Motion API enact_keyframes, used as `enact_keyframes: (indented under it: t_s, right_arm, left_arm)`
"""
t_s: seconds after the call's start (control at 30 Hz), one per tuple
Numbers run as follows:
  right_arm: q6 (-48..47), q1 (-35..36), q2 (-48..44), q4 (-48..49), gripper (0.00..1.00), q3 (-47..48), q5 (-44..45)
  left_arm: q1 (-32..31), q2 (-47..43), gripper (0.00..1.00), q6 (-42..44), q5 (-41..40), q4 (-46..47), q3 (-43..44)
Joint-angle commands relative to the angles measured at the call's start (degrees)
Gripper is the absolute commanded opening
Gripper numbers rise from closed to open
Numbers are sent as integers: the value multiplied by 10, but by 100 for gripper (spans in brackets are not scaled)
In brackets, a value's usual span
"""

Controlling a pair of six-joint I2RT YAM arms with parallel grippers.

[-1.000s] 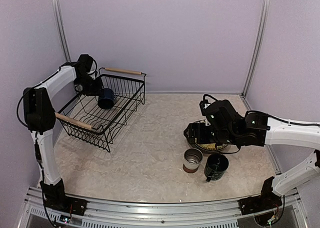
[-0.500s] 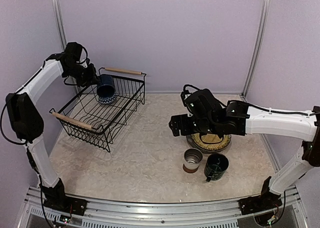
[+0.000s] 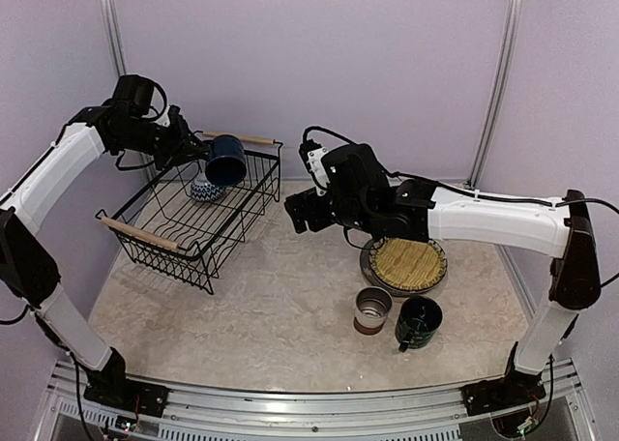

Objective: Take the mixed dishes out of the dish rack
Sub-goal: Pass from the left arm to the right

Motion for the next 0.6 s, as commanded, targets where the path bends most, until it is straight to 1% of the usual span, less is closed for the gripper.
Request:
enact_keyframes:
  t_s: [0.0, 0.13, 0.27, 0.3, 0.4, 0.5, 0.57]
  right_arm:
    - [-58, -2, 66, 45, 95, 80, 19]
    - [-75, 2, 103, 72, 93, 115, 31]
    - [-106, 13, 123, 117, 91, 107, 80]
    - [-113, 15, 128, 117, 90, 106, 86]
    - [-142, 28, 134, 159, 89, 87, 110]
    - [-150, 35, 143, 182, 88, 77, 124]
    - [-165, 36, 153, 189, 85, 82, 161]
  left_arm:
    - [-27, -31, 0, -46, 50, 77, -38]
    - [-50, -43, 0, -90, 65, 114, -82]
    - [-69, -56, 0, -141, 81, 165, -122]
    - [-72, -56, 0, -147, 82, 170, -126]
    - [-80, -55, 0, -158, 85, 175, -131]
    - [-89, -57, 0, -165, 91, 182, -137]
    - [-95, -57, 0, -168, 93, 183, -139]
